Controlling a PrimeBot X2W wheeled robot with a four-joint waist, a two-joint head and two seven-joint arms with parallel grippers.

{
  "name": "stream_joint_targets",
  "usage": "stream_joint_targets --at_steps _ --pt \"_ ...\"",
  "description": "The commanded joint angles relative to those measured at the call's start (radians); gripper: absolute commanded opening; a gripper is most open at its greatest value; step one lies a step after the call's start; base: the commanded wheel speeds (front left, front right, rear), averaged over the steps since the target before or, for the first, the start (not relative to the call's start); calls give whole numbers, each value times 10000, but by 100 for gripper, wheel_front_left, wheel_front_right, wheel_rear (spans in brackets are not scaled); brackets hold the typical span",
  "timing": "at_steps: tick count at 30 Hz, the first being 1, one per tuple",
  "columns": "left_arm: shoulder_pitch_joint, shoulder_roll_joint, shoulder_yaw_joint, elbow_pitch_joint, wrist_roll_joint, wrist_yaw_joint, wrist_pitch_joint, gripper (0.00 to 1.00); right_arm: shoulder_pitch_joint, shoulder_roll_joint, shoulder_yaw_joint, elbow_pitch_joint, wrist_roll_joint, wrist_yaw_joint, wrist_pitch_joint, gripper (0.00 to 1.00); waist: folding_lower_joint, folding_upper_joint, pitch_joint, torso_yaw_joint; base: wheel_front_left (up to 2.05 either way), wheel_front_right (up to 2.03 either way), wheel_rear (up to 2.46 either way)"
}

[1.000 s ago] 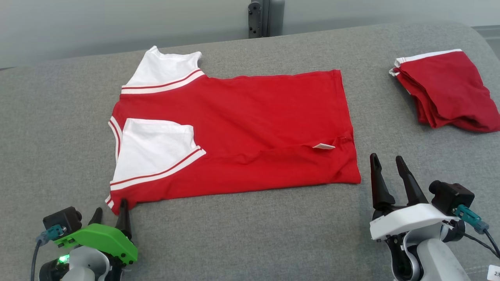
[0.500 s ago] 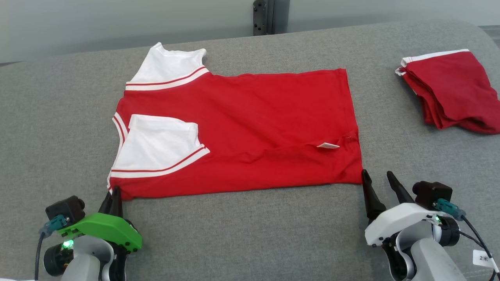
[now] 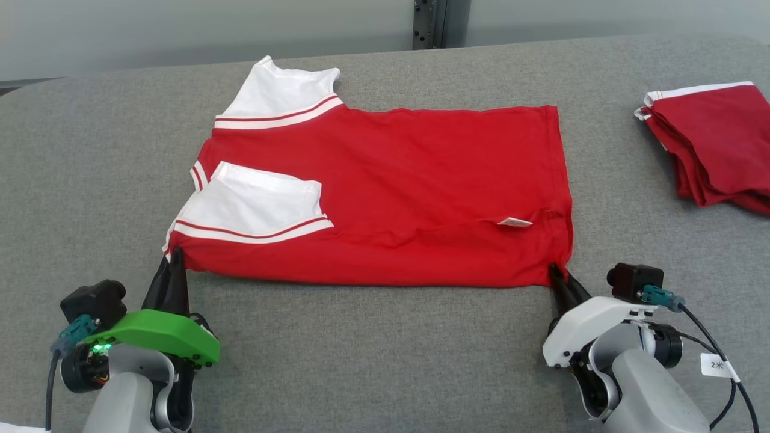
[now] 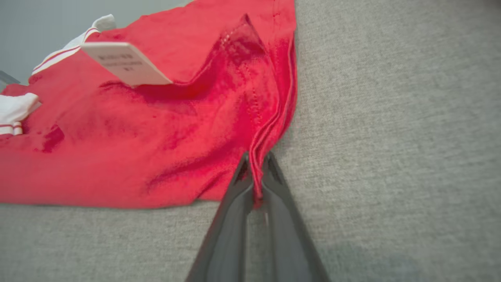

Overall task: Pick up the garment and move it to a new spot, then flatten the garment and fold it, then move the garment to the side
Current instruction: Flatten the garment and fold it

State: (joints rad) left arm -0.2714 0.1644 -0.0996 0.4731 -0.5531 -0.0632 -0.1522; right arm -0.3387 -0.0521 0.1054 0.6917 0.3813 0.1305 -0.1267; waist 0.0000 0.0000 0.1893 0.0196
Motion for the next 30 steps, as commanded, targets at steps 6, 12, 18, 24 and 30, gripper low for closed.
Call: stream_joint_targets --at_steps 6,12,18,24,30 --pt "837 224 28 -1257 -31 136 58 0 448 -31 -116 -775 735 4 -71 0 0 0 -140 -44 0 0 0" --pt "2577 344 169 -3373 -190 572 505 0 1917 -462 -293 -2905 1071 2 579 0 0 0 -234 -210 0 0 0" --pt "4426 497 -71 -5347 -150 1033 1423 0 3554 -523 -669 -5082 1049 2 1439 0 0 0 -204 -326 0 0 0" --pt "5365 470 -171 -6214 -298 1353 1932 0 4618 -318 -1150 -6296 1010 2 2222 0 0 0 -197 -363 0 0 0" --pt "5174 322 -214 -5765 -347 1431 1862 7 4866 -125 -1520 -6344 907 2 2339 100 0 0 -195 -496 0 0 0"
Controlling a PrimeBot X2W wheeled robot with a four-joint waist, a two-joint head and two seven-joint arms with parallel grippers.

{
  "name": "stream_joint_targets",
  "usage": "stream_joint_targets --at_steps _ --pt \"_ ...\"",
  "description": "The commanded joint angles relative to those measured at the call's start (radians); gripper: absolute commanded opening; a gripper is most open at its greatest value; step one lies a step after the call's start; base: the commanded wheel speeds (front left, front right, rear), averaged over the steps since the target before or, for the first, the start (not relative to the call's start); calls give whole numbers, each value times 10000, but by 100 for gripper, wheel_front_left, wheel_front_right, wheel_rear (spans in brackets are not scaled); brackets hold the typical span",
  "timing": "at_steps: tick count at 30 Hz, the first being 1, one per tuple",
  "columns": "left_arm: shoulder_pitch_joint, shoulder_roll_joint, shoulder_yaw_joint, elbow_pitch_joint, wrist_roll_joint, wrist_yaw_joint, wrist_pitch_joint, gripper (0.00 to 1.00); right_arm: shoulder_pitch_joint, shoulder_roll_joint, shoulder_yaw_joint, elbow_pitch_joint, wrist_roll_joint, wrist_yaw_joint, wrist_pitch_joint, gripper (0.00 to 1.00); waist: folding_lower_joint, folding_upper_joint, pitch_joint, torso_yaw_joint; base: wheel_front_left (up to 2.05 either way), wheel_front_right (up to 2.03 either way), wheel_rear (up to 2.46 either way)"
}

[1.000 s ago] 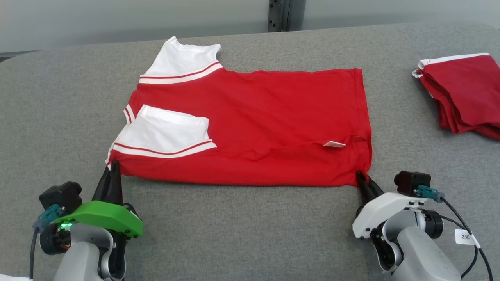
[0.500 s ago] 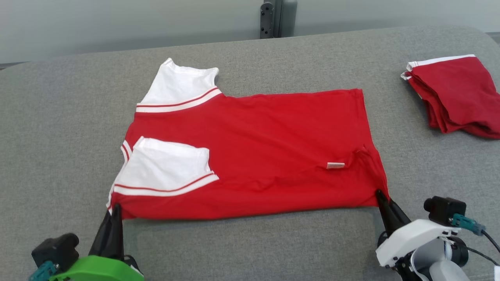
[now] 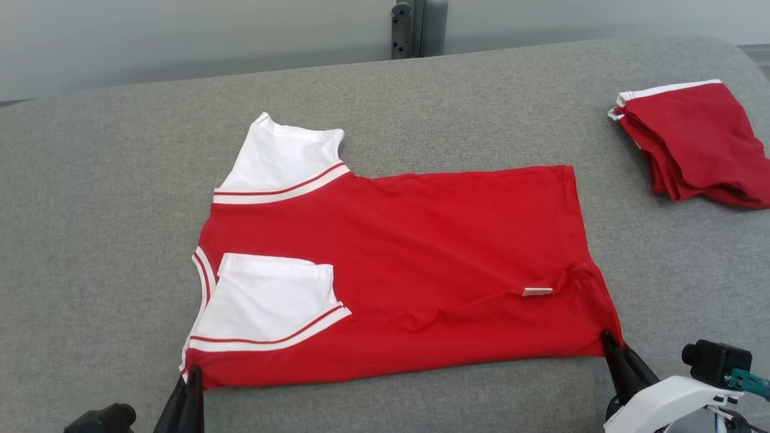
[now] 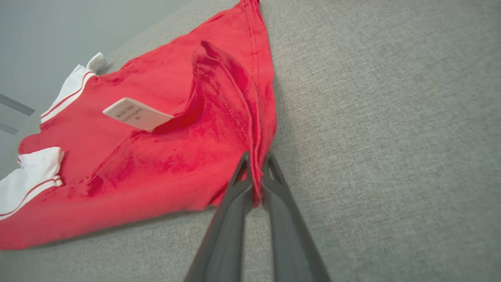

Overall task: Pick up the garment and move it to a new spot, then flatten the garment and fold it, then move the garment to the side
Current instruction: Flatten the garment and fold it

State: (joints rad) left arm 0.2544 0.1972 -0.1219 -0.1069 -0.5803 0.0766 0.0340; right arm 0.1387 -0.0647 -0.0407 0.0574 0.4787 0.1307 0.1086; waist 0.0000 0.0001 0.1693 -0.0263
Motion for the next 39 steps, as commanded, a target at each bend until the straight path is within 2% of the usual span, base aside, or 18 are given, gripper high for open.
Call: stream_joint_targets --at_steps 1,2,3,9,14,21,29,33,39 --pt "-122 -26 4 123 -98 36 11 36 90 22 -117 43 -80 0 -58 100 0 -1 12 -76 0 0 0" --pt "-163 -44 8 200 -115 33 -22 80 82 34 -168 84 -117 0 -104 100 0 -1 18 -108 0 0 0" --pt "-167 -55 19 323 -143 57 -19 100 68 55 -210 143 -166 2 -165 100 0 -1 31 -153 0 0 0" --pt "-452 210 331 553 39 87 -457 100 -116 105 -610 345 -401 2 -643 100 0 -1 101 -276 0 0 0" --pt "-1499 690 159 437 471 -160 -279 100 -539 103 -733 18 -798 2 -950 100 0 -1 163 -305 0 0 0" --pt "-4437 1463 -557 951 1245 -781 708 100 -1591 -236 -69 -426 -1124 0 -763 100 0 -1 671 -479 0 0 0" --pt "-7568 1914 -1315 2808 1061 -1732 2168 100 -3171 -532 966 -379 -1014 2 -817 100 0 -1 1714 -883 0 0 0" --pt "-8822 2179 -1680 3641 749 -1966 2930 100 -3833 -679 1362 -235 -964 2 -911 100 0 -1 2240 -1024 0 0 0" --pt "-10113 2438 -2217 4686 370 -2057 3435 100 -4718 -786 1918 64 -910 0 -1084 100 0 -1 2783 -1157 0 0 0"
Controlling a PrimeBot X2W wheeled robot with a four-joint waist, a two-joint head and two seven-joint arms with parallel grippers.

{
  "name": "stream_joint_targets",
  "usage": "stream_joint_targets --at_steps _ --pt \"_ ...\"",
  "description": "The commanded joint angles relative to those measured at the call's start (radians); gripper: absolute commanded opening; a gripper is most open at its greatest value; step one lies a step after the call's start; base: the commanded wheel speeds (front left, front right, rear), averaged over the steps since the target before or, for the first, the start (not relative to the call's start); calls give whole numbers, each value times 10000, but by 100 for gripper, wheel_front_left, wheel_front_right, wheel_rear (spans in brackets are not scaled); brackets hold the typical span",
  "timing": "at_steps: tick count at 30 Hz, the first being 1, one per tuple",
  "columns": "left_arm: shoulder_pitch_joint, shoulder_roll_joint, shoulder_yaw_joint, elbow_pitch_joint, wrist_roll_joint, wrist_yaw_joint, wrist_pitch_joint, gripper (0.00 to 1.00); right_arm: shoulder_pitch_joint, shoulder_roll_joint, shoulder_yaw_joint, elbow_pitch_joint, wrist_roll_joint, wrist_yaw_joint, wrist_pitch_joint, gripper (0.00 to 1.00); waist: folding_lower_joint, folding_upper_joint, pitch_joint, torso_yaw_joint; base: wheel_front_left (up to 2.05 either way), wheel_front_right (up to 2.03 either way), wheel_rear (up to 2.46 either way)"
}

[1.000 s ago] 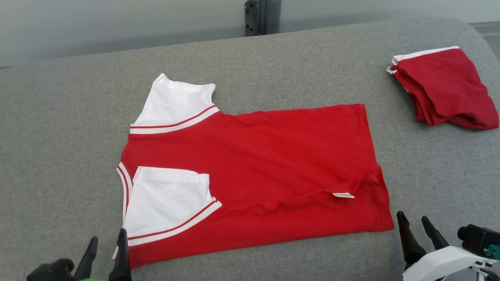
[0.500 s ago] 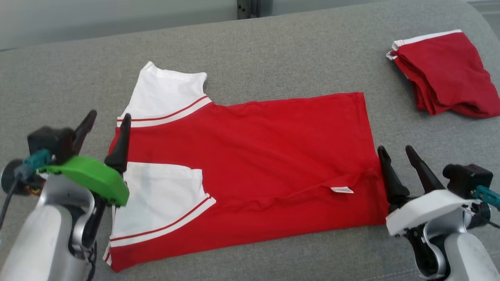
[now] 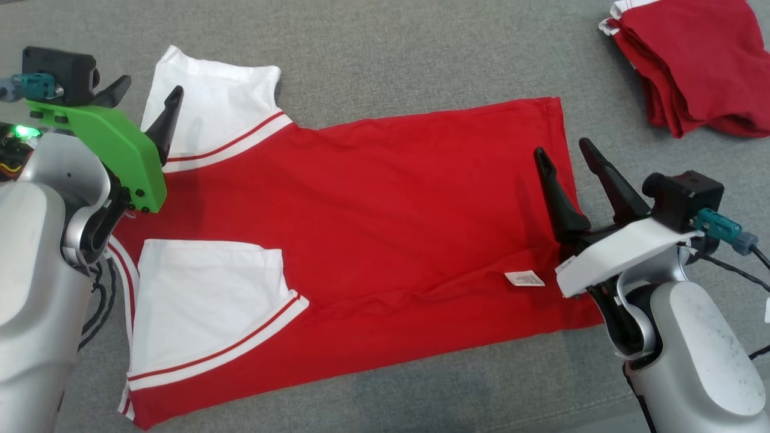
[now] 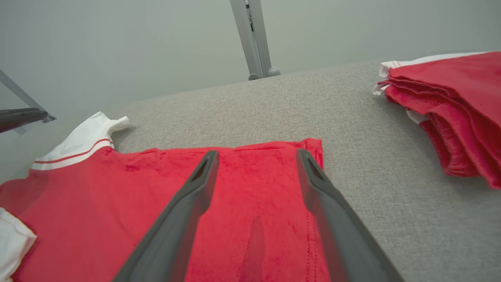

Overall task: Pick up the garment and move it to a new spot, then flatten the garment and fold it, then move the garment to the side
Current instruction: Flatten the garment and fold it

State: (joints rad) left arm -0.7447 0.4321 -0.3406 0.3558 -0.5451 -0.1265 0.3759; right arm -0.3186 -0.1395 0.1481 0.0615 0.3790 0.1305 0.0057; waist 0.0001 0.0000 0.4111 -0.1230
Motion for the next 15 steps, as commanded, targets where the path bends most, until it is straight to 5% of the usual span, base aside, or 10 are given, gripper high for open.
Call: stream_joint_targets --at_steps 1,15 --pt "-255 66 -123 220 -42 -27 -8 100 -263 -57 122 80 94 2 -79 100 -1 0 434 -199 0 0 0" --pt "-1571 212 -779 2048 147 -47 -796 100 -1253 -208 845 13 98 2 -384 100 -1 0 1360 -402 0 0 0"
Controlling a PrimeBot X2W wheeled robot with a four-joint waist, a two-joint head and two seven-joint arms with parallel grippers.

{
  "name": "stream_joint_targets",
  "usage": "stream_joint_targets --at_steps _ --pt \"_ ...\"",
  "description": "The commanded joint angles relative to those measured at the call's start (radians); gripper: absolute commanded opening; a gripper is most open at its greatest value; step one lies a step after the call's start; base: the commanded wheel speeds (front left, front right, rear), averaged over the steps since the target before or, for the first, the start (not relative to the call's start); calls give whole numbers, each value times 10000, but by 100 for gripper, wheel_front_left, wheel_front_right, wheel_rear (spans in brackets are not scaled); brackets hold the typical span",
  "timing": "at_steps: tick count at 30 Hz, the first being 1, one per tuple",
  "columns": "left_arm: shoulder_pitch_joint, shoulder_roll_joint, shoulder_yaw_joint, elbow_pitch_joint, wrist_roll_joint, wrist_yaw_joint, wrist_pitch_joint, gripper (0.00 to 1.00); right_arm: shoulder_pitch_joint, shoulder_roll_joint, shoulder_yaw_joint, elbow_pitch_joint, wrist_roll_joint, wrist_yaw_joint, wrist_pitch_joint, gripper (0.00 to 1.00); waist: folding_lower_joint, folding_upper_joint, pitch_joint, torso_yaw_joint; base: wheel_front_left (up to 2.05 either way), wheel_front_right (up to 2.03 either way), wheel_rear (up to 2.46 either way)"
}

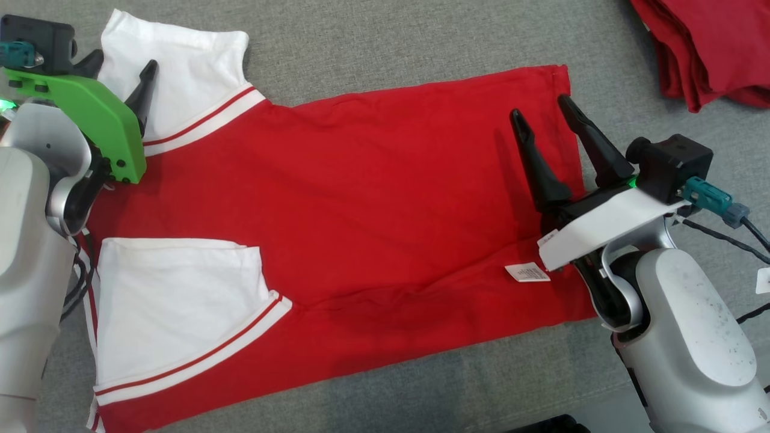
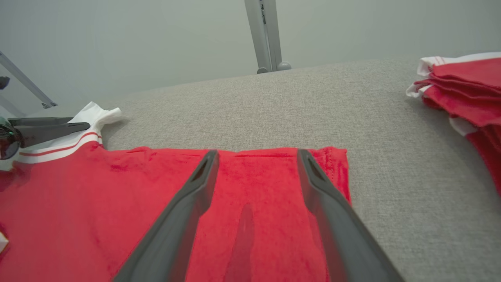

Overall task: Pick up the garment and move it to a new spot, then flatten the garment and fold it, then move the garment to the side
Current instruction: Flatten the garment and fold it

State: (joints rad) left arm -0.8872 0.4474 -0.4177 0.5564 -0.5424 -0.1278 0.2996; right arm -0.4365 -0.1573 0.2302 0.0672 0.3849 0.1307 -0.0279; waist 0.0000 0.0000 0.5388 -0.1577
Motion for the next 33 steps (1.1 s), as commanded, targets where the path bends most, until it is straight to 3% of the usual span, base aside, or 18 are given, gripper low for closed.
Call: stream_joint_targets --at_steps 1,8,9,10,11,12,21,33 --pt "-199 55 -29 136 136 -30 -96 100 -80 -34 43 -64 41 0 -65 100 0 0 97 -61 0 0 0" --pt "-772 125 -77 701 238 -8 -338 100 -178 -63 161 -79 125 0 -117 100 0 0 134 -140 0 0 0" --pt "-809 121 -110 773 238 -9 -323 78 -193 -68 164 -66 147 0 -117 100 0 0 135 -153 0 0 0" --pt "-834 111 -145 845 217 -10 -249 45 -198 -70 170 -52 163 0 -130 100 0 0 131 -165 0 0 0" --pt "-866 120 -192 898 205 -11 -210 27 -207 -66 177 -38 174 0 -136 100 0 0 128 -182 0 0 0" --pt "-903 135 -214 944 180 -13 -190 0 -242 -79 165 -25 181 0 -131 100 0 0 134 -199 0 0 0" --pt "-912 23 -201 1155 14 -17 -874 0 -823 -623 85 225 86 0 238 100 0 0 78 -73 0 0 0" --pt "-644 -350 -760 448 -506 -25 -1730 0 -2531 -2843 1563 1807 -85 0 2839 100 0 0 -321 740 0 0 0"
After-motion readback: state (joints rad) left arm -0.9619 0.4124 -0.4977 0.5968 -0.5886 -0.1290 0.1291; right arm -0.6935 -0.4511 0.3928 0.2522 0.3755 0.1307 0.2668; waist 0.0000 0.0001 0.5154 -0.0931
